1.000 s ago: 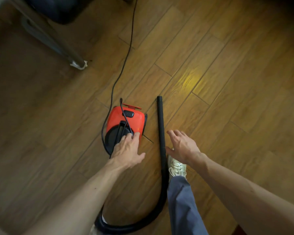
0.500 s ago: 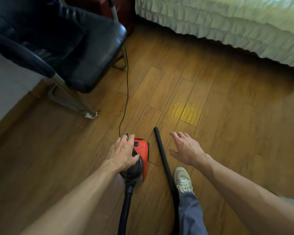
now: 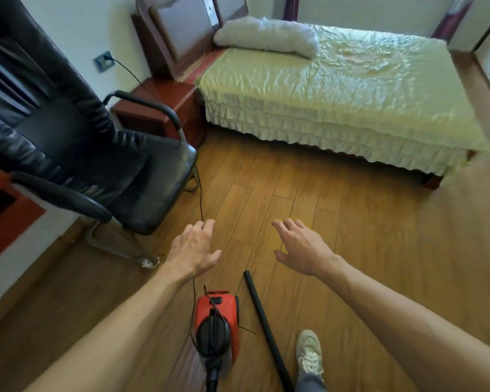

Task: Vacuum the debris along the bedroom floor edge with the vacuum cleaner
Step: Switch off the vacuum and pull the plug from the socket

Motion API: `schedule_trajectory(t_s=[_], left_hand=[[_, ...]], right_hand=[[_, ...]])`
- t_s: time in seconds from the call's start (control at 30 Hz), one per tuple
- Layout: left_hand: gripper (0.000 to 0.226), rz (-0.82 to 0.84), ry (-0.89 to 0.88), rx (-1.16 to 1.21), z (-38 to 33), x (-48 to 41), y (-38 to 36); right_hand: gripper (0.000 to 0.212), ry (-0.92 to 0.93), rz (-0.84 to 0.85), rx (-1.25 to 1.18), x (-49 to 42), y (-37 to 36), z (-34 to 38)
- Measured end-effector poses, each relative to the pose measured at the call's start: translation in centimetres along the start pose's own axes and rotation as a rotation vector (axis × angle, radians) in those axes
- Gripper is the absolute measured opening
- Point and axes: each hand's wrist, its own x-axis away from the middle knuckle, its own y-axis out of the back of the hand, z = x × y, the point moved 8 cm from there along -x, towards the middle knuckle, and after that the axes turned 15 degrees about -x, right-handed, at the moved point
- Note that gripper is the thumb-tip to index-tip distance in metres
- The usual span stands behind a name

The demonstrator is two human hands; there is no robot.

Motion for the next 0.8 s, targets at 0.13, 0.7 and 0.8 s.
schedule_trajectory(t_s=[0.13,0.7,0.8], left_hand=[[0.065,-0.041,0.016,-0.062,-1.0,-3.6,7.3],[0.064,-0.291,0.120,-0.025,-9.7,-18.2,28.3],[0.065,-0.298,0.125,-0.033,-10.4,-19.6,30.1]], right_hand=[[0.069,0.073,-0.086,0.003,-1.6,8.6,0.3],[0.077,0.282,-0.236,-0.032,-9.9,36.7,-9.8],[0.074,0.276,-0.236,-0.062,-10.5,38.7,-11.6]])
